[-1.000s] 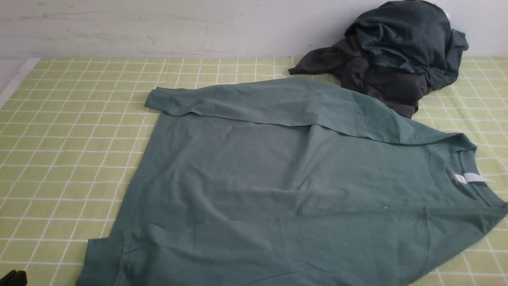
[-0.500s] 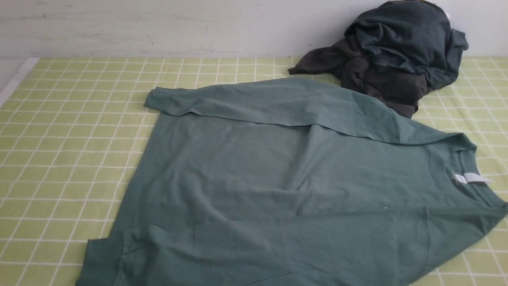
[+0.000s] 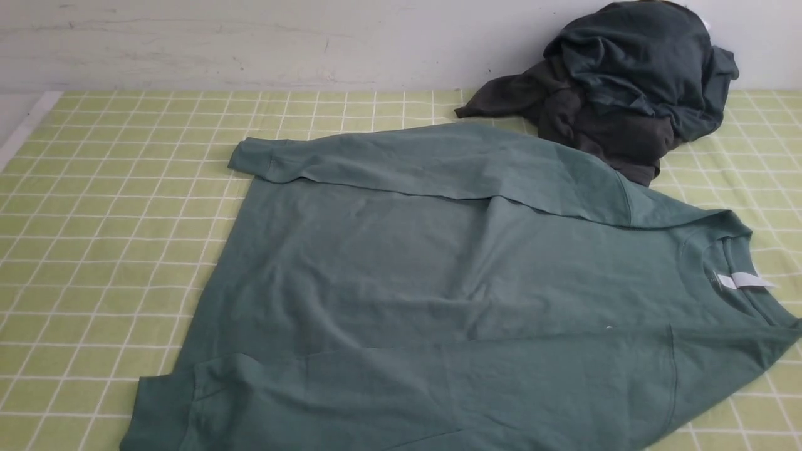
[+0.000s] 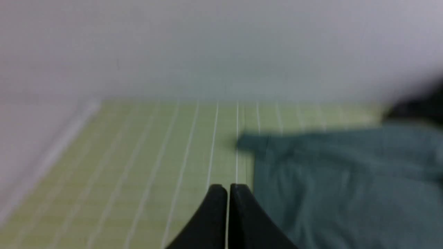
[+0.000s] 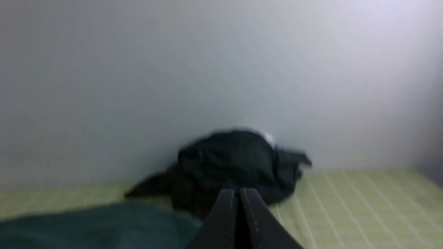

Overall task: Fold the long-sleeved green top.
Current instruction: Use the left arm to clamp the cuff closest to it

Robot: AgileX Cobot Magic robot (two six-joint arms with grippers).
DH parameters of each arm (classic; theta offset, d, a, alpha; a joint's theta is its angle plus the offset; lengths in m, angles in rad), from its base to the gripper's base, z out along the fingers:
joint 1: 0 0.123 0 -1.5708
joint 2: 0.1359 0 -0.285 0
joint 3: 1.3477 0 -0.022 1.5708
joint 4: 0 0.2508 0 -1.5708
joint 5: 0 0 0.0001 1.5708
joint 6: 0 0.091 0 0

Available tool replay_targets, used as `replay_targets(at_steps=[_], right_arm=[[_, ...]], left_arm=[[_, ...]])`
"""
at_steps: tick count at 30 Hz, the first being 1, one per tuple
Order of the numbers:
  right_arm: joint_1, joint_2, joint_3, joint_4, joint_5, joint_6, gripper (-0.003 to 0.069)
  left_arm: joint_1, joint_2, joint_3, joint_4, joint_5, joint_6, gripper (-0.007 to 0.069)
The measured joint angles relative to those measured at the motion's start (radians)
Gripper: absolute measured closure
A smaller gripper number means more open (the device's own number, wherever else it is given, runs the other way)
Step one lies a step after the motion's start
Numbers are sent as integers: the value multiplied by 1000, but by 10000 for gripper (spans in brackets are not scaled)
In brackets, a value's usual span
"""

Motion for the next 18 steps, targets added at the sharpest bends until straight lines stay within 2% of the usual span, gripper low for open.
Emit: replay_targets(at_steps=[1,3,5,9,15,18], right_arm=[[0,63,0,34,107,-12,673],[0,160,5,95,223,-49,673],[0,218,13,137,260,-92,673],[25,355,33,293,255,-316,673],[140,450,34,484,209,-588,673],[189,458,34,552,210,-675,673]], left_arm=[[0,86,0,-40,85,11,627],[0,191,0,-92,156,44,624],[0,271,0,-128,180,82,613],[0,497,-14,-182,186,158,510],[0,767,-92,-182,184,178,262],[2,886,-121,-174,180,178,216]])
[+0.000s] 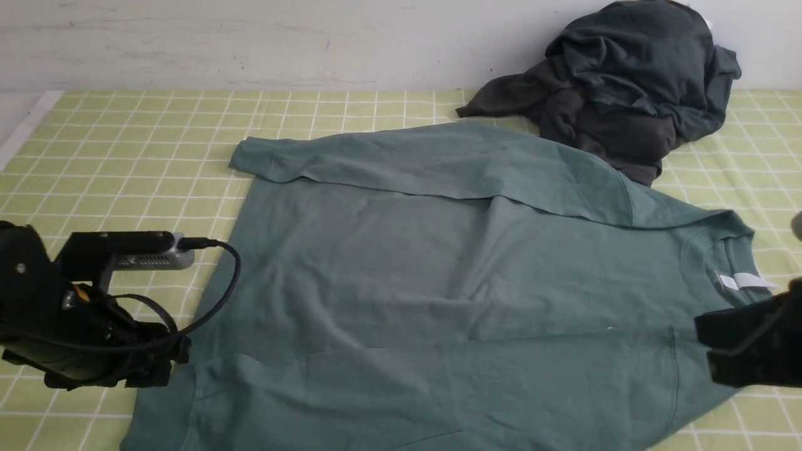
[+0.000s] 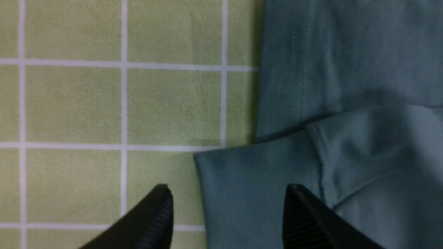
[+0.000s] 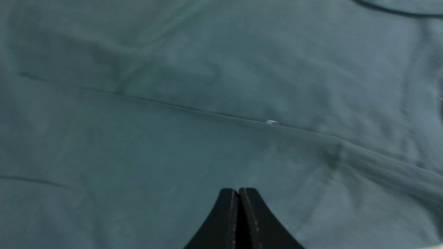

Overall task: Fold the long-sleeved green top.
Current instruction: Use the left arm to clamp the cuff closest to it, then use the left arm to drag and place the cuff at the centered position on the left edge of the fabric

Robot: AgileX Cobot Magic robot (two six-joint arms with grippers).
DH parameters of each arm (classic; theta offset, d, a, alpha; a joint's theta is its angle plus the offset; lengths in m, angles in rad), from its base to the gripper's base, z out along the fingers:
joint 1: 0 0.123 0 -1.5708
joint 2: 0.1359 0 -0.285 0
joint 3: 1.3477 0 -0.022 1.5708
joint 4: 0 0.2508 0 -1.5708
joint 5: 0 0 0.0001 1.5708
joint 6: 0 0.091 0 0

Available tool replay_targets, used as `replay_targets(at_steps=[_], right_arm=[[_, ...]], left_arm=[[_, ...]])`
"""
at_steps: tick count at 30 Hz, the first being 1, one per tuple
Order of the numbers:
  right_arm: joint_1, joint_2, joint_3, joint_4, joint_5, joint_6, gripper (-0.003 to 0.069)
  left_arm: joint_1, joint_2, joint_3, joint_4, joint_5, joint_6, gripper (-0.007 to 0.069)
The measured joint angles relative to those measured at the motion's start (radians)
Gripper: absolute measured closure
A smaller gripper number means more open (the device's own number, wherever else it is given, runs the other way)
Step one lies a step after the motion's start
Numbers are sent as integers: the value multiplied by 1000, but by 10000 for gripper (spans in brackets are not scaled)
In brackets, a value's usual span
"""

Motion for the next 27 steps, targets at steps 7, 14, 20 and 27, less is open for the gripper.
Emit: replay_targets(at_steps=[7,14,20,27], right_arm=[[44,0,0,59,22,-78,673],[45,0,0,62,49,-92,673],[45,0,0,62,59,-93,673],[45,0,0,62,49,-94,673]], left_arm=[[11,123,-50,-35,19,7,361],[10,84,-69,-49,74,18,580],[10,-84,-147,-43,92,19,580],[10,-113,-263,-38,7,48,580]])
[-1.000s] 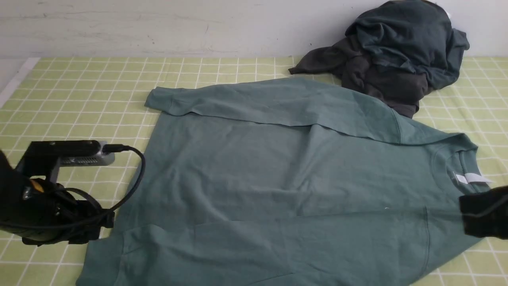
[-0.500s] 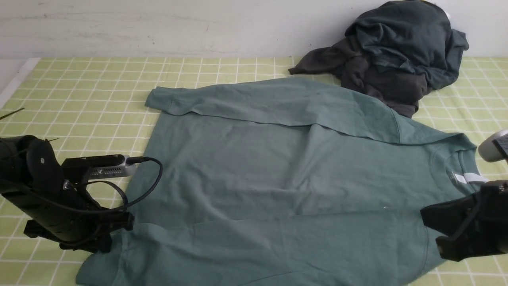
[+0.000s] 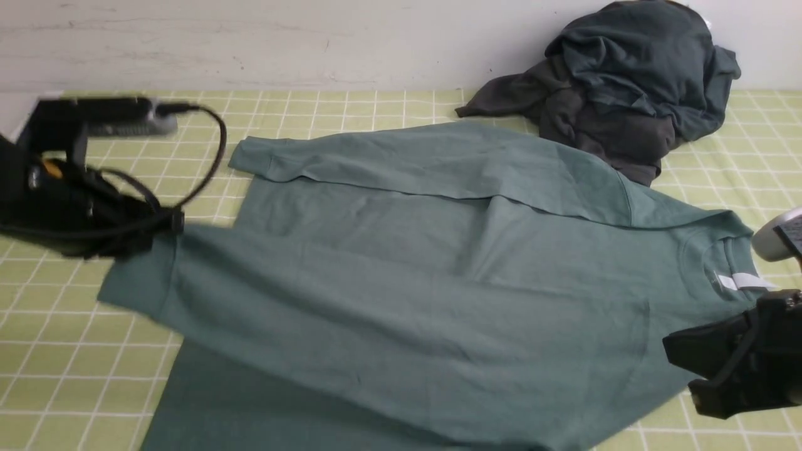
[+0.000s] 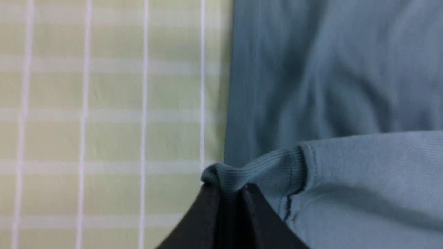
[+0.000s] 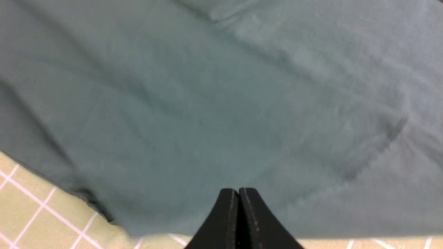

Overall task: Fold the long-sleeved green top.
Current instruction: Use the left arm to drag and place the cuff at the centered position on the left edge of the fabric

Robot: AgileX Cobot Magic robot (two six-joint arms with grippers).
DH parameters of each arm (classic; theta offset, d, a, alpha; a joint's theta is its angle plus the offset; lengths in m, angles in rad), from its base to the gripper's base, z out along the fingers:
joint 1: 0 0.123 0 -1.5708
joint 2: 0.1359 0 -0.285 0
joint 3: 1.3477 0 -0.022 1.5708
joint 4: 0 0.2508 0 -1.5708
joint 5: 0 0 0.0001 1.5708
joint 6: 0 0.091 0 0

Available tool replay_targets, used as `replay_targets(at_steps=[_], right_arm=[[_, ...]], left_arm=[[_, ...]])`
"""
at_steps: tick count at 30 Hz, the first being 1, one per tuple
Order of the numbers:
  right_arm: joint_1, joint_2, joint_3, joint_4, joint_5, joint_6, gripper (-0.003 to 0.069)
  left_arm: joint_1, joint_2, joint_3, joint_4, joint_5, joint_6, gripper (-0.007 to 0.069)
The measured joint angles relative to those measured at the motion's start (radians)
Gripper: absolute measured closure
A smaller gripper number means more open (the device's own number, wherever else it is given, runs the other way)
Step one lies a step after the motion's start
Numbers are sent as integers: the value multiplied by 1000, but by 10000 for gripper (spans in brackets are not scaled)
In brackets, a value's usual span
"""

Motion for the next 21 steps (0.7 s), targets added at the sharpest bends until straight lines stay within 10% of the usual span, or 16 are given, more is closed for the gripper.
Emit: replay_targets(at_steps=[21], right_arm=[[0,183,-48,41,-31,40,632]], left_arm=[[0,573,-662,-7,269,59,480]])
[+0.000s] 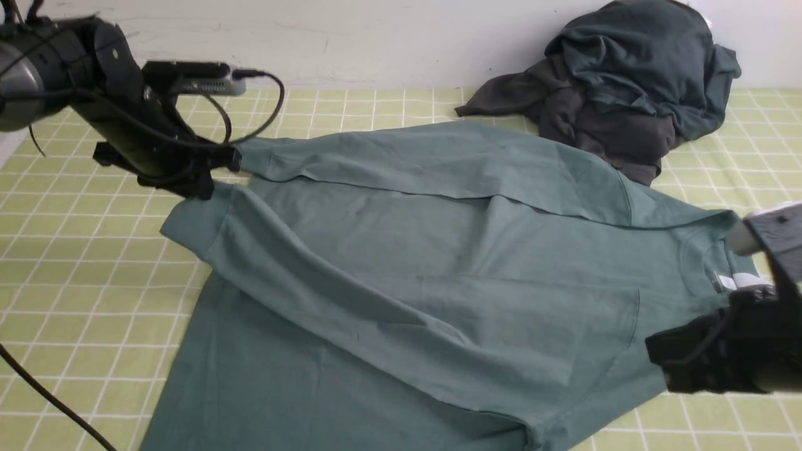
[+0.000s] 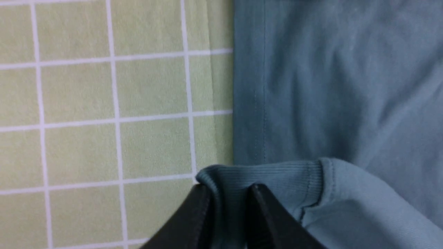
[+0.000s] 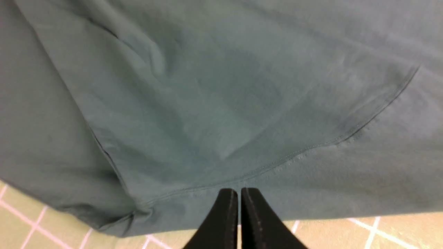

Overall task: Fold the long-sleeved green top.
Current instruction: Use the left arm to drag and place the cuff at the centered position on the left edge of the fabric, then use the left arm to clamp the cuff farthest from it

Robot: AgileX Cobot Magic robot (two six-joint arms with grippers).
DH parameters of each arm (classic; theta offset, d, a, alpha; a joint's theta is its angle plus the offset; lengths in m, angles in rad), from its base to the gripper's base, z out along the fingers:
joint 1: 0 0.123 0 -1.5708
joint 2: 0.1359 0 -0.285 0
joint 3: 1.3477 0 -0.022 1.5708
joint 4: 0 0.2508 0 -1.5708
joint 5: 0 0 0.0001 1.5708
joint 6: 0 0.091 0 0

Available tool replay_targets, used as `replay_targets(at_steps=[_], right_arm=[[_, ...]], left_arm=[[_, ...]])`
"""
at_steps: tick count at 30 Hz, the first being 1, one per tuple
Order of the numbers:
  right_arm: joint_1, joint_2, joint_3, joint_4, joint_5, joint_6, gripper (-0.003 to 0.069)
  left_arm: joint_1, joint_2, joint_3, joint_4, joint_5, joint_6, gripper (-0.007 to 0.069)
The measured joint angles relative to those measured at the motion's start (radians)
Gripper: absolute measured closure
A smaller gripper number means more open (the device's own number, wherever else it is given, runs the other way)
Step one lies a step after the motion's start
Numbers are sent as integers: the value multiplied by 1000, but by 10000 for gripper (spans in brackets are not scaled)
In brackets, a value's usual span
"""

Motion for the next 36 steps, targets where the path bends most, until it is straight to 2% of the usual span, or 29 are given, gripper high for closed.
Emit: replay_targets(at_steps=[5,10,14,16,17,22,25,26,27,28,29,32,36], right_arm=[[20,179,-127,-30,-11,16,580],[27,404,-328,-242,41,238,466],[27,537,-401,-432,67,487,369],[27,566,-410,-476,71,543,358],[27,601,-418,-539,78,614,350],[27,654,-427,-655,82,714,346],[27,662,-432,-668,82,730,382],[27,663,-434,-669,77,732,428],[27,663,-434,-669,77,732,436],[30,664,-436,-671,71,732,519],[30,665,-437,-675,69,731,568],[30,664,-437,-688,68,731,641],[31,645,-433,-721,98,731,659]], left_arm=[[0,-6,-26,-13,40,7,477],[0,-6,-28,-18,109,15,477],[0,-6,-28,-28,130,16,472],[0,-6,-28,-36,130,16,468],[0,-6,-28,-51,131,21,466],[0,-6,-28,-102,143,40,466],[0,-6,-28,-114,143,42,466],[0,-6,-28,-117,142,43,466],[0,-6,-28,-119,142,43,466],[0,-3,-28,-121,141,43,466],[0,2,-29,-122,140,46,466],[0,12,-30,-122,140,50,466],[0,32,-30,-124,141,51,466]])
